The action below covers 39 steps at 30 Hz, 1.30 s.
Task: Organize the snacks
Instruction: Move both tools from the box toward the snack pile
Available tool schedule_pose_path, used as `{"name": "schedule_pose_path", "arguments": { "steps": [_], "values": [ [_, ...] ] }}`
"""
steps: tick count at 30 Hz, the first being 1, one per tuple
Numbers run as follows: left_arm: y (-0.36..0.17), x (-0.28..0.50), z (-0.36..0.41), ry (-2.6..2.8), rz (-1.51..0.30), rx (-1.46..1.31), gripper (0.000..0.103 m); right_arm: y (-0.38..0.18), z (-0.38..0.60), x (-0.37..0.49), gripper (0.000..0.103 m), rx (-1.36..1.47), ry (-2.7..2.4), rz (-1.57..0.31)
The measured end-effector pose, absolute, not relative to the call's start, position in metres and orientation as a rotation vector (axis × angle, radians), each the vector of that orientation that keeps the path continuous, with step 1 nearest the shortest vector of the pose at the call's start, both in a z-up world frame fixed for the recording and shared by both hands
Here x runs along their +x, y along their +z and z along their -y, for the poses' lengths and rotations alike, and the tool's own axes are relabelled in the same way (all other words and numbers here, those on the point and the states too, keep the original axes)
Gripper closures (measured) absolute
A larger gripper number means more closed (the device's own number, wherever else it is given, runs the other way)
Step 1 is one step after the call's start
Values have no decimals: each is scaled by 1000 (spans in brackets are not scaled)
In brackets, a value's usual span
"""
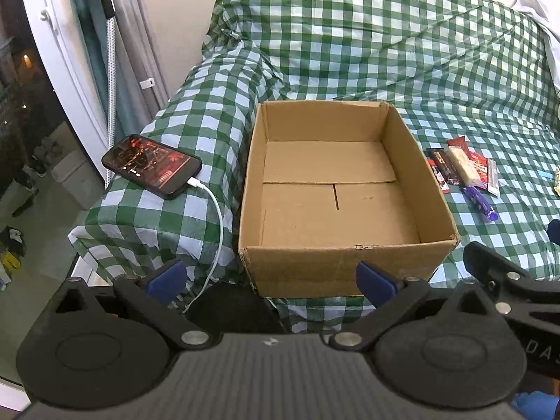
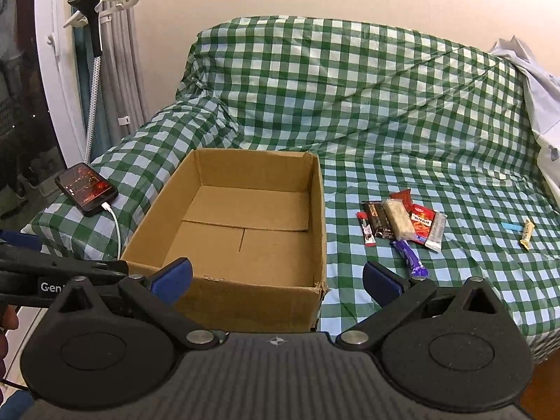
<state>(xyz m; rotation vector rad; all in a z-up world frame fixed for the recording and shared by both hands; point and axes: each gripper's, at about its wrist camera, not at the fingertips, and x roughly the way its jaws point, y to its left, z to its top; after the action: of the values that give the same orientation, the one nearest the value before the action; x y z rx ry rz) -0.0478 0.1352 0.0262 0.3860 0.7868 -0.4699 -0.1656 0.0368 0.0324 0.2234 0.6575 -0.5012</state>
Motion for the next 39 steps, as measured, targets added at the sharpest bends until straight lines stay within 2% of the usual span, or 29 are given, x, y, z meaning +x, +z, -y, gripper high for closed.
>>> {"name": "schedule_pose_path", "arguments": {
  "steps": [39],
  "values": [
    [12, -40, -137, -474, -815, 419, 0, 20, -35, -168, 0, 271, -504, -683]
  ]
}}
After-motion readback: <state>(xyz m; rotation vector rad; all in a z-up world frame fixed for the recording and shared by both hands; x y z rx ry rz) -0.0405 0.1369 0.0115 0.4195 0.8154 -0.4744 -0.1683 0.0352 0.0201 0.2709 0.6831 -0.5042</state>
